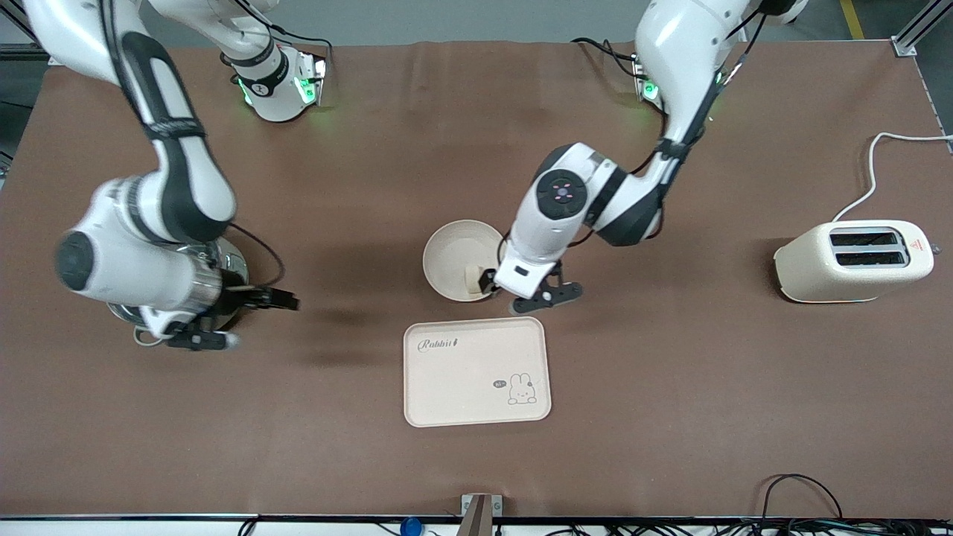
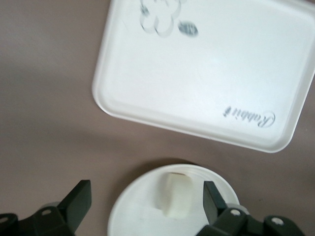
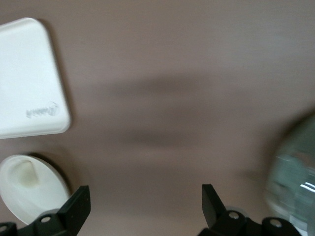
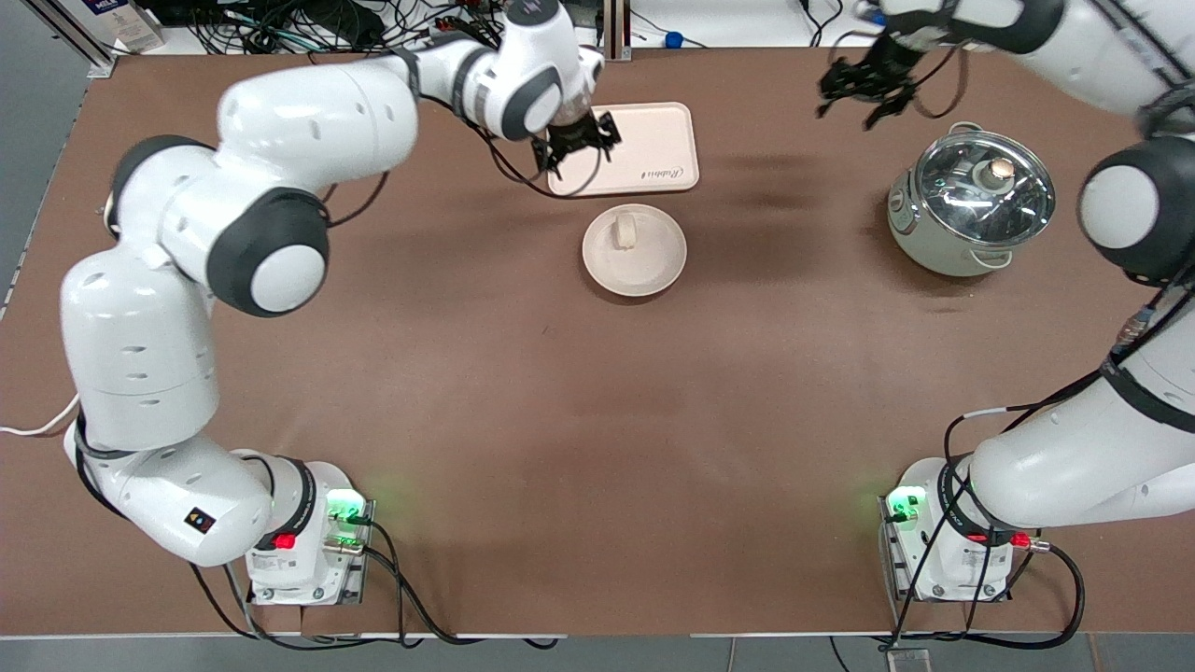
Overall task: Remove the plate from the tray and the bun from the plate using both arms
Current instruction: 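Grasp the bun with the left gripper while the right gripper returns to rest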
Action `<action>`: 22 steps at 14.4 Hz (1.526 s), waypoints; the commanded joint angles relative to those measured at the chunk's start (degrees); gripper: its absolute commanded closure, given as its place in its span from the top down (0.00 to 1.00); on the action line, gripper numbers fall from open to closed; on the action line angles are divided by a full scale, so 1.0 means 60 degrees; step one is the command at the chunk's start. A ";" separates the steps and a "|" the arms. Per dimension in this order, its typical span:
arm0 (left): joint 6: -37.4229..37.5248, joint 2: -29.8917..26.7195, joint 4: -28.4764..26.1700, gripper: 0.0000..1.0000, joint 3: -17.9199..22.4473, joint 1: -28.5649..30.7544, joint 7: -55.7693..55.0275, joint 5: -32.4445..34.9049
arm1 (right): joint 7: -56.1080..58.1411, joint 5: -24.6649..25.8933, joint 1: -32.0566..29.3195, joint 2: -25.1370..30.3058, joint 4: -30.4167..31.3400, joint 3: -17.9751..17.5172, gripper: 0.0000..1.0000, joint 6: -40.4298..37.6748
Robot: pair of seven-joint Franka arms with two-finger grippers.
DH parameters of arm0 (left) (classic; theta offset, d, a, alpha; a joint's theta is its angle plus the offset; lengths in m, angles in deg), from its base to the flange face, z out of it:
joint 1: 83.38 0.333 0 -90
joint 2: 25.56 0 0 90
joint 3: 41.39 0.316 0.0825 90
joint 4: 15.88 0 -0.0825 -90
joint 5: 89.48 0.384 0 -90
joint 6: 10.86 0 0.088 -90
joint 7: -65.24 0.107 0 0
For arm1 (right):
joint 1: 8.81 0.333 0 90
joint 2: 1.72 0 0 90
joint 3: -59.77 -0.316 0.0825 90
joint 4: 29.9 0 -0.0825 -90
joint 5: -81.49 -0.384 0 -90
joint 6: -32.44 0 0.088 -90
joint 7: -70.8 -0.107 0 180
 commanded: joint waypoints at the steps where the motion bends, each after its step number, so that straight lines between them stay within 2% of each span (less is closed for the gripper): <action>1: -0.0525 0.0885 0.0665 0.99 0.0124 -0.0512 -0.0740 0.0027 | 0.0616 0.0506 -0.0757 0.1462 0.0346 -0.0186 1.00 -0.1204; 4: -0.1157 0.1354 0.0665 0.95 0.0154 -0.0878 -0.1284 0.0027 | 0.1277 0.1061 -0.1328 0.2516 0.0361 -0.0157 1.00 -0.2011; 5: -0.1216 0.1472 0.0650 0.92 0.0154 -0.0923 -0.1299 0.0027 | 0.1540 0.1092 -0.1315 0.2868 0.0361 0.0032 1.00 -0.2245; 7: -0.1217 0.1560 0.0621 0.80 0.0154 -0.1011 -0.1284 0.0129 | 0.1615 0.1223 -0.1082 0.3396 0.0361 0.0413 1.00 -0.2569; 10: -0.1217 0.1750 0.0636 0.68 0.0139 -0.1041 -0.1299 0.0276 | 0.1616 0.1605 -0.0818 0.3531 0.0041 0.0764 1.00 -0.2832; 12: -0.1188 0.1722 0.0520 0.49 0.0139 -0.1084 -0.1444 0.0305 | 0.1514 0.1605 -0.0438 0.3531 -0.0443 0.1146 1.00 -0.3388; 15: -0.1071 0.1693 0.0518 0.34 0.0139 -0.1085 -0.1782 0.0306 | 0.1498 0.1721 -0.0275 0.4100 -0.0562 0.1074 1.00 -0.3624; 17: -0.0474 0.1474 0.0635 0.30 0.0139 -0.1056 -0.1782 0.0306 | 0.1513 0.1956 -0.0246 0.4205 -0.0620 0.1015 1.00 -0.3537; 19: 0.0157 0.0992 0.0650 0.28 0.0226 -0.0939 -0.1797 0.0276 | 0.1455 0.2670 0.0147 0.4204 -0.0664 0.1015 1.00 -0.3536; 22: 0.1327 -0.0179 0.0636 0.29 0.0388 0.0039 -0.1607 0.0320 | 0.1279 0.2968 0.0296 0.4146 -0.0883 0.1088 1.00 -0.3580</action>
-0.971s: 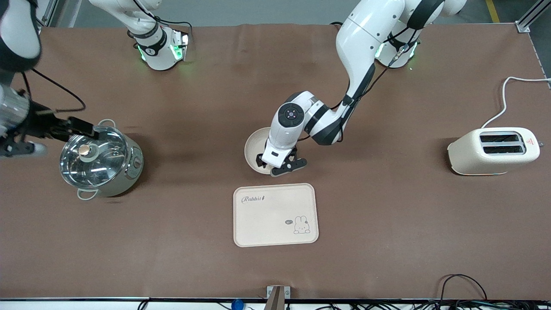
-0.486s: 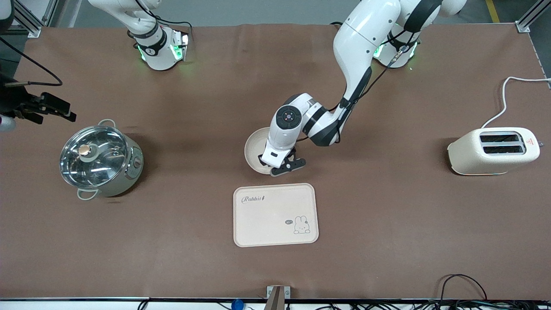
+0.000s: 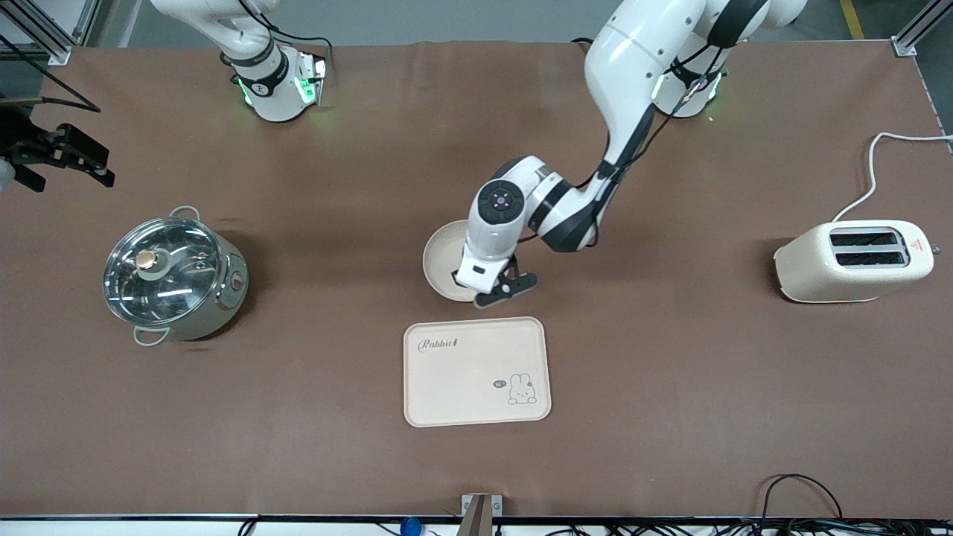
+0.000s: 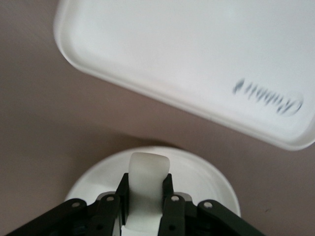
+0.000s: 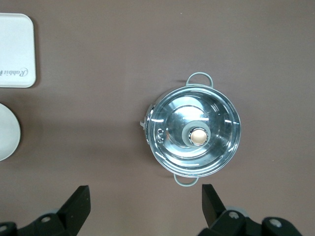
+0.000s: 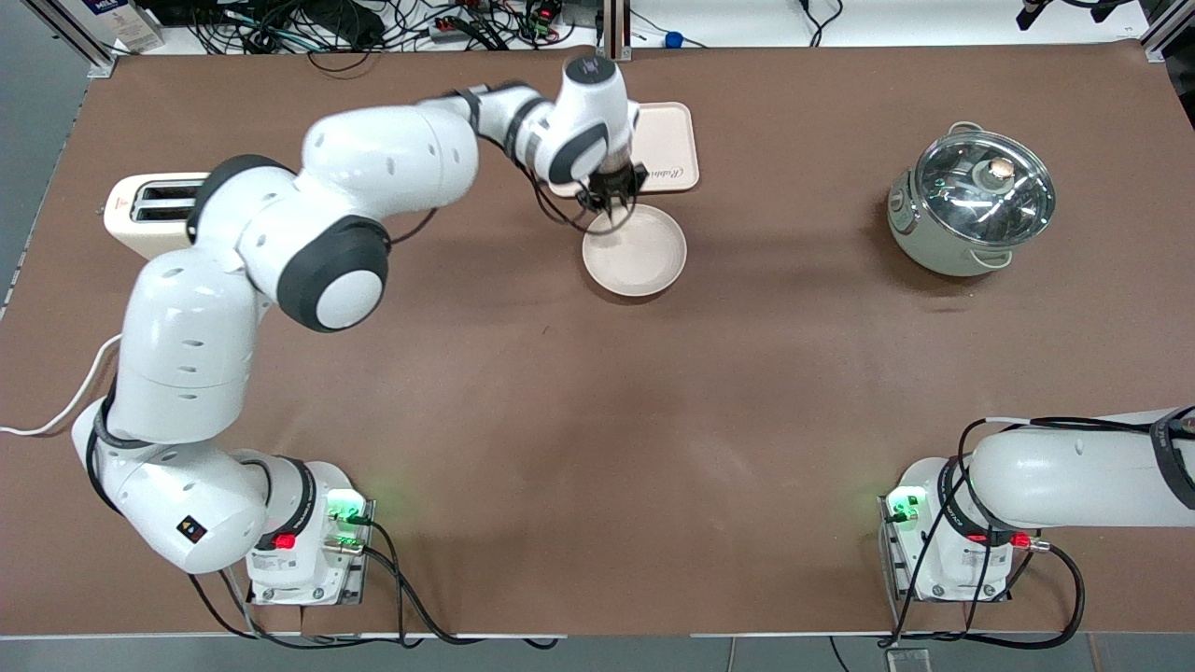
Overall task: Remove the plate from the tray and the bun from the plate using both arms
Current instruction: 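Carry the bun toward the toaster and lower it onto the table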
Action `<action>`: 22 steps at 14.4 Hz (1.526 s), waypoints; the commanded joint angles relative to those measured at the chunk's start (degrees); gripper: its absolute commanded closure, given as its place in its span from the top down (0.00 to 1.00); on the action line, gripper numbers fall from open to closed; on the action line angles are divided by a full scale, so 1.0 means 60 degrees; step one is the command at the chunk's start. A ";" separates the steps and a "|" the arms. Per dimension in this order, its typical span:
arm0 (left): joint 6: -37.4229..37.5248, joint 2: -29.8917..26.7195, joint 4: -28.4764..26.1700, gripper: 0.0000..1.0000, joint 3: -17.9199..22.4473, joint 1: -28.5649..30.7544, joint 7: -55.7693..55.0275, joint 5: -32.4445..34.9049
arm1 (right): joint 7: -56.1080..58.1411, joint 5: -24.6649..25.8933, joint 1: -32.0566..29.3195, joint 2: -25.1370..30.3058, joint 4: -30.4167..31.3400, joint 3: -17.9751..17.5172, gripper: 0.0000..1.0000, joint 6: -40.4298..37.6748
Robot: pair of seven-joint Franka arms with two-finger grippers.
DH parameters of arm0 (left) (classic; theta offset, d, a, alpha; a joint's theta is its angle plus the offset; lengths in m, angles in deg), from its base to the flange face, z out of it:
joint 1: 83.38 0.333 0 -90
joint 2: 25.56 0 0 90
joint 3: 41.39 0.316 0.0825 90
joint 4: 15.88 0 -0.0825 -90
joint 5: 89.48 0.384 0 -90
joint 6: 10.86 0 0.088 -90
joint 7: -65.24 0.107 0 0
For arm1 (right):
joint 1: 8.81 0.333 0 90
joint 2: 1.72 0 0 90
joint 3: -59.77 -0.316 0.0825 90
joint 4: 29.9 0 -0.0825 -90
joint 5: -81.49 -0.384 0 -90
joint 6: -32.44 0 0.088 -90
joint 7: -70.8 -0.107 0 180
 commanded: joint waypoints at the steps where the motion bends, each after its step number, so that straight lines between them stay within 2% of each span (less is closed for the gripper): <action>1: 0.1329 -0.1332 -0.0288 0.29 0.0025 0.1178 0.0171 0.0224 | -0.0180 0.0258 0.0138 0.0003 -0.0152 0.0105 1.00 -0.0036; 4: 0.2298 -0.1525 -0.0433 0.30 0.0025 0.2643 0.1531 0.0224 | -0.0224 0.0199 0.0167 -0.0026 -0.0137 0.0090 1.00 0.0009; 7: 0.2183 -0.1117 -0.0610 0.31 0.0026 0.3933 0.2294 0.0821 | -0.0195 0.0214 -0.0037 -0.0070 -0.0181 0.0105 1.00 0.0023; 9: 0.1950 -0.0561 -0.0639 0.31 0.0025 0.4374 0.2414 0.1451 | -0.0210 0.0199 -0.0096 -0.0055 -0.0167 0.0105 1.00 -0.0093; 12: 0.1671 0.0055 -0.0639 0.29 0.0011 0.4961 0.2399 0.1411 | -0.0195 0.0199 -0.0082 -0.0070 -0.0138 0.0119 1.00 -0.0094; 14: 0.1450 0.0261 -0.0654 0.33 -0.0033 0.5181 0.2355 0.1367 | -0.0210 0.0199 -0.0082 -0.0055 -0.0137 0.0105 1.00 -0.0123; 15: 0.1450 0.0276 -0.0668 0.51 -0.0019 0.5182 0.2370 0.1280 | -0.0210 0.0199 -0.0096 -0.0055 -0.0166 0.0105 1.00 -0.0123; 16: 0.1450 0.0277 -0.0669 0.80 -0.0018 0.5211 0.2370 0.1264 | -0.0210 0.0199 -0.0096 -0.0055 -0.0167 0.0105 1.00 -0.0123; 17: 0.1465 0.0248 -0.0669 1.00 -0.0018 0.5269 0.2384 0.1264 | -0.0195 0.0199 -0.0096 -0.0055 -0.0138 0.0105 1.00 -0.0138; 20: 0.1538 0.0087 -0.0537 1.00 -0.0004 0.5343 0.2501 0.1425 | -0.0122 0.0199 -0.0169 -0.0041 -0.0123 0.0119 1.00 -0.0167; 22: 0.1596 -0.0686 -0.0493 1.00 0.0011 0.5387 0.3273 0.1440 | -0.0122 0.0185 -0.0170 -0.0041 -0.0123 0.0105 1.00 -0.0269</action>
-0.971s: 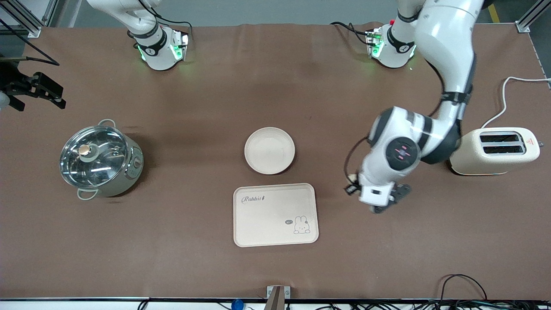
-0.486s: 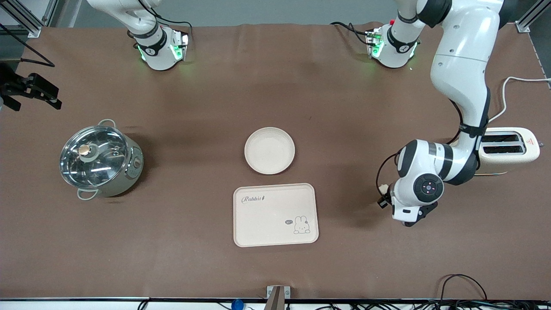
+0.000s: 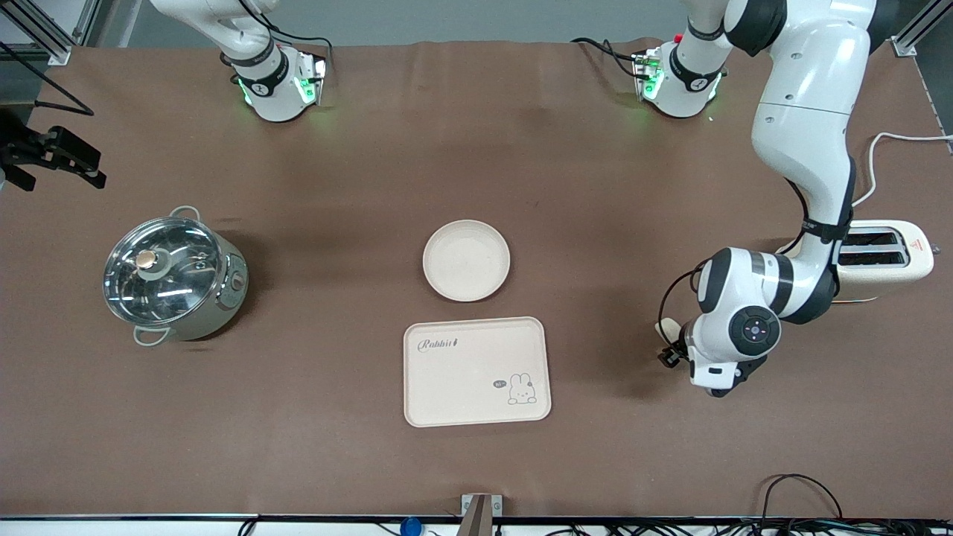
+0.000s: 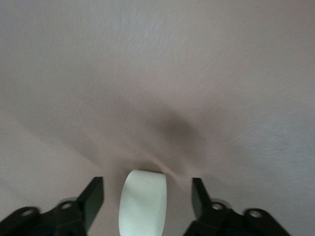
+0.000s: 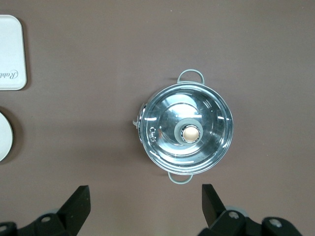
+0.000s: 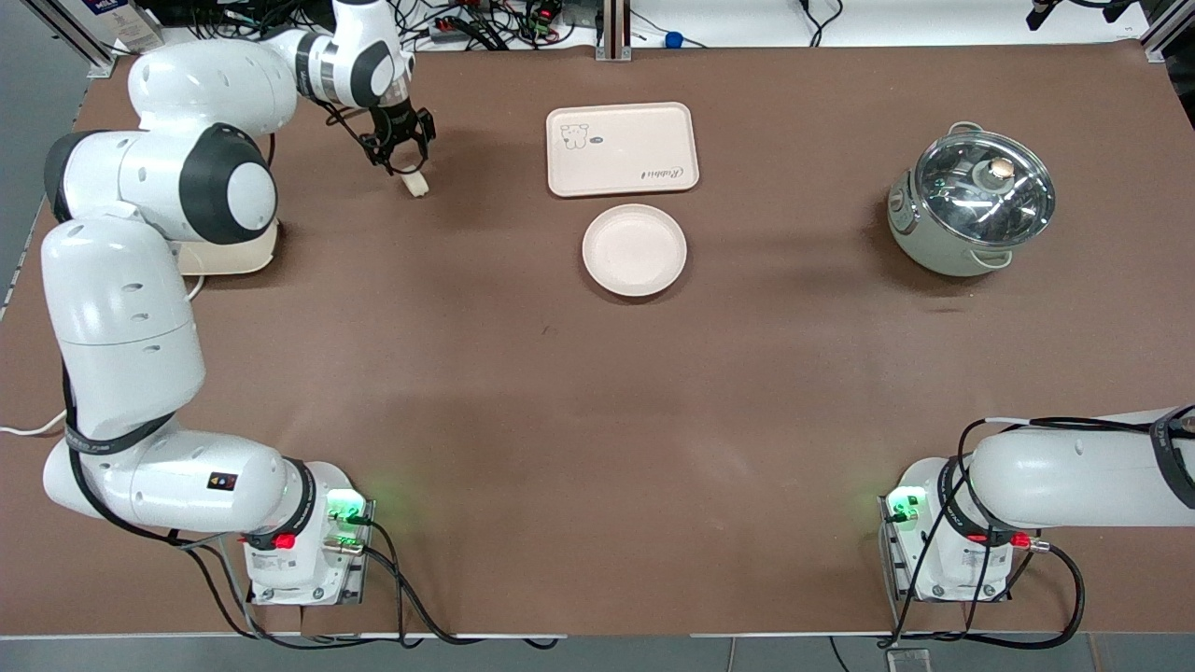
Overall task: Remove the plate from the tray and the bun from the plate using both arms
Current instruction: 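Carry the bun toward the toaster and lower it onto the table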
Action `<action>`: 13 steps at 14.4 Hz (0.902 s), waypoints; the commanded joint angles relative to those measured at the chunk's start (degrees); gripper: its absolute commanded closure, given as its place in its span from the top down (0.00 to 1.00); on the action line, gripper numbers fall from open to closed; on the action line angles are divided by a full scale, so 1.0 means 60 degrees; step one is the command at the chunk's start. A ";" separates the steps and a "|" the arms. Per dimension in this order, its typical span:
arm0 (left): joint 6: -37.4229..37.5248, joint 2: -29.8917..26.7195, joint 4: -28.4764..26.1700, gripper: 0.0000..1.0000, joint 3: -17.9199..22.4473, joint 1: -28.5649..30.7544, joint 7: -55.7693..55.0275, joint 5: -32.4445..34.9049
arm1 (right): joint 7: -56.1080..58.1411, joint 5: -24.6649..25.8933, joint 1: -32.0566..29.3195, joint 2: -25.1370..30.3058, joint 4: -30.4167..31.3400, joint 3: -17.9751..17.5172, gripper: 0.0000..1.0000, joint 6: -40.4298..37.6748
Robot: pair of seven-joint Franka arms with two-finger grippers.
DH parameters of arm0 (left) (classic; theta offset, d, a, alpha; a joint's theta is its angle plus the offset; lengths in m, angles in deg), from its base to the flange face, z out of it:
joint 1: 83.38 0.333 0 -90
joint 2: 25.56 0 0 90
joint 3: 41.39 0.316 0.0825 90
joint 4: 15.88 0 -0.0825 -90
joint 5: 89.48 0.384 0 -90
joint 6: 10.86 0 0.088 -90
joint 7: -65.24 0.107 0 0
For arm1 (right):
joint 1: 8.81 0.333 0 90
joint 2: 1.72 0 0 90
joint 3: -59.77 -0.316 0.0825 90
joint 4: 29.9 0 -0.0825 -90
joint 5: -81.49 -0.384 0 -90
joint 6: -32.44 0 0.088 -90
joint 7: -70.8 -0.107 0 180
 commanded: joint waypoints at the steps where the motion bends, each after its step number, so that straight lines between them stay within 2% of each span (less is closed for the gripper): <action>1: 0.0279 -0.1267 -0.0089 1.00 -0.0072 0.0267 0.1242 0.0178 | -0.0064 0.0113 -0.0079 0.0004 -0.0074 -0.0058 1.00 -0.0161; 5: 0.0936 -0.2937 -0.0074 1.00 -0.0101 0.0647 0.3823 0.0075 | -0.0034 0.0113 -0.0093 0.0004 -0.0059 -0.0058 1.00 -0.0161; 10: 0.3498 -0.5236 -0.0132 1.00 -0.0160 0.1043 0.6779 -0.0013 | -0.0034 0.0113 -0.0137 0.0004 -0.0001 -0.0058 1.00 -0.0161; 13: 0.4540 -0.6103 -0.0133 1.00 -0.0263 0.1147 0.7298 -0.0421 | -0.0034 0.0113 -0.0137 0.0004 -0.0001 -0.0043 1.00 -0.0161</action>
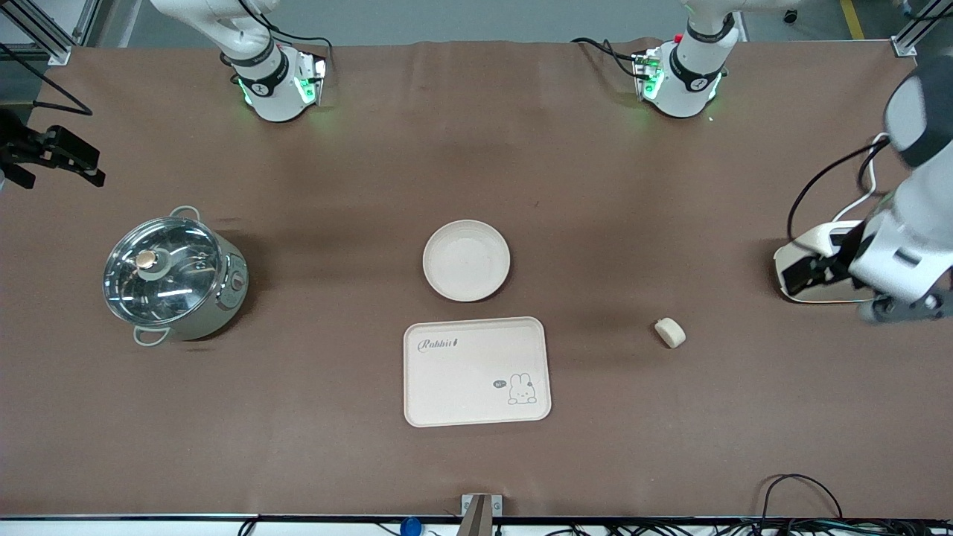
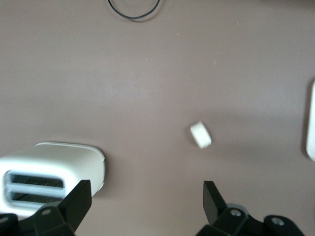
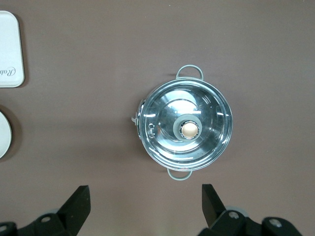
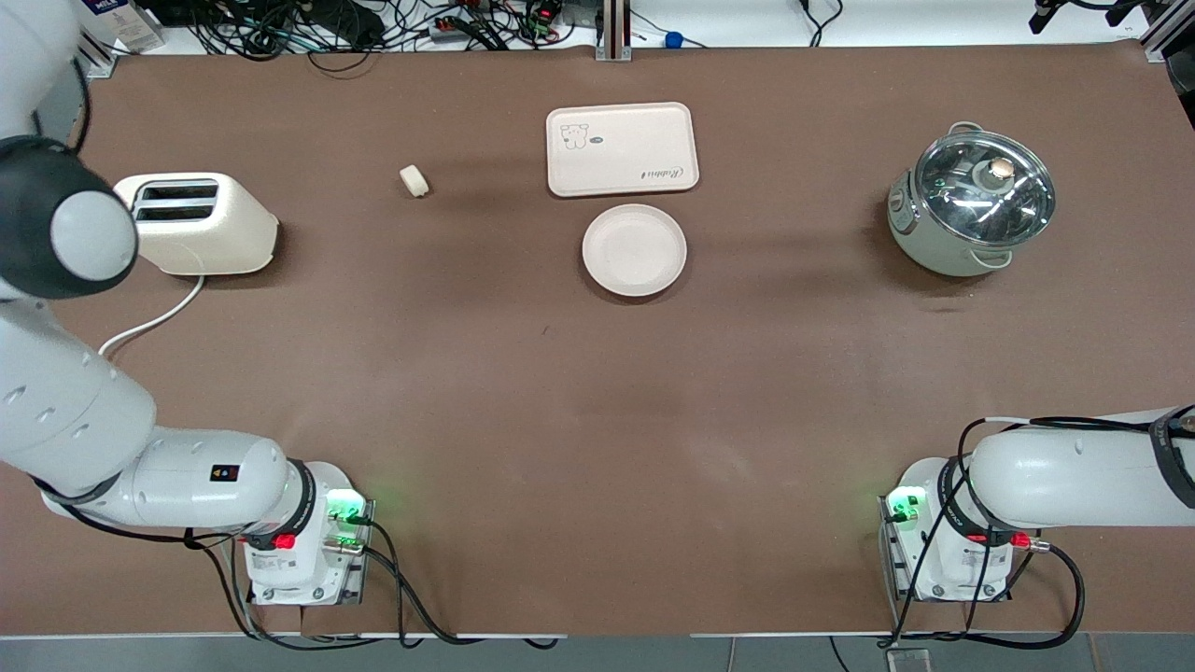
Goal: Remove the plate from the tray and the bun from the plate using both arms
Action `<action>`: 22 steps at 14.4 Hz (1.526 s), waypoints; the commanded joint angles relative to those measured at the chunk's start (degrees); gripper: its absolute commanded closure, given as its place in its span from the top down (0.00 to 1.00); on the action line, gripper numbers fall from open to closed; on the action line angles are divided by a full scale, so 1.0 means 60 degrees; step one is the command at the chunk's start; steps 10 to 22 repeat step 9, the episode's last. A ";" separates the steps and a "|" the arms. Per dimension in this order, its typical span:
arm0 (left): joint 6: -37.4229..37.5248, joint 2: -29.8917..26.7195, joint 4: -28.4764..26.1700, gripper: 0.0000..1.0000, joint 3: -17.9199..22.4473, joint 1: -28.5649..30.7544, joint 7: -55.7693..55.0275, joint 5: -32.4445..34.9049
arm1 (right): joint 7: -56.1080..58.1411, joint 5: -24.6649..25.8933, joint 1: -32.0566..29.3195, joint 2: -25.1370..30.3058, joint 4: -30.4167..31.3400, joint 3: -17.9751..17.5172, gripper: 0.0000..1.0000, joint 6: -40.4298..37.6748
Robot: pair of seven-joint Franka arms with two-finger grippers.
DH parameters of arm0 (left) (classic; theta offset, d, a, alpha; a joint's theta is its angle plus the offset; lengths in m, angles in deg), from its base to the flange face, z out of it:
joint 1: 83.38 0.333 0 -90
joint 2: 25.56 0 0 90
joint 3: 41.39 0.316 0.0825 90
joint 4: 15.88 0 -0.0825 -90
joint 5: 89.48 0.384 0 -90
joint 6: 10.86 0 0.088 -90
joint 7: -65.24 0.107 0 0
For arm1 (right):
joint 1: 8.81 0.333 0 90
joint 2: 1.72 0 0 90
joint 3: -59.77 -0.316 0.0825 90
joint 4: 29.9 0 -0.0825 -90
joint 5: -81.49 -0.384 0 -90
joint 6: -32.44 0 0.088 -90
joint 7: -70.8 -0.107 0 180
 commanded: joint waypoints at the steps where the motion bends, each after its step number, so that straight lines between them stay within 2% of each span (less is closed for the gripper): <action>1: 0.0558 -0.0965 -0.0458 1.00 -0.0179 0.0130 0.0417 -0.0395 | -0.0035 0.0113 -0.0072 0.0015 -0.0005 -0.0064 1.00 -0.0067; 3: 0.0953 -0.1580 -0.0778 1.00 -0.0091 -0.0133 0.0432 -0.0426 | -0.0035 0.0098 -0.0087 0.0015 -0.0004 -0.0065 1.00 -0.0067; 6: 0.1394 -0.2723 -0.1847 1.00 0.0012 -0.0484 0.0418 -0.0821 | -0.0035 0.0084 -0.0087 0.0015 0.0010 -0.0050 1.00 -0.0067; 22: 0.1584 -0.2872 -0.1791 1.00 -0.0003 -0.0559 0.0462 -0.0778 | -0.0049 0.0084 -0.0087 0.0000 0.0010 -0.0065 1.00 -0.0067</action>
